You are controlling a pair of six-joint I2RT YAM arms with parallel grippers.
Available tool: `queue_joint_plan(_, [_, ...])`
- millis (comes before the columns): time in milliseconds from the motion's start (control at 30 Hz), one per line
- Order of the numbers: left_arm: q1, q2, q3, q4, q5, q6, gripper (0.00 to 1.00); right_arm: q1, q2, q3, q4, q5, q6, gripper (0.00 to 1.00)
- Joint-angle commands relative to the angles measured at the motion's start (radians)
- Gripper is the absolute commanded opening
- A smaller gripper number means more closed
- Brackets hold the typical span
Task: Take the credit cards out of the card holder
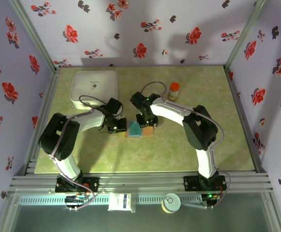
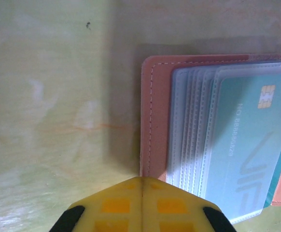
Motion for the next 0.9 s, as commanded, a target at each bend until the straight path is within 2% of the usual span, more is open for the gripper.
queue_joint_plan(0, [-0.001,0.016,-0.01,-0.005,0.005,0.013,0.0,0.007,0.022,-0.012,0.05,-0.05,0.022,0.2])
queue_joint_plan(433, [0.0,-0.003,-0.016,0.025,0.036,-0.005,0.0,0.007,0.043,-0.026,0.126,-0.157,0.021,0.18])
queue_joint_plan(567, [0.012,-0.046,0.0,-0.01,0.022,0.013,0.0,0.004,0.019,-0.041,0.145,-0.178,0.018,0.18])
queue_joint_plan(733, [0.031,-0.085,0.04,-0.051,0.019,0.021,0.02,-0.001,-0.046,-0.068,0.146,-0.147,0.021,0.2])
queue_joint_plan(867, [0.023,-0.08,0.077,-0.043,0.075,0.01,0.05,-0.016,-0.095,-0.117,0.181,-0.155,0.046,0.23])
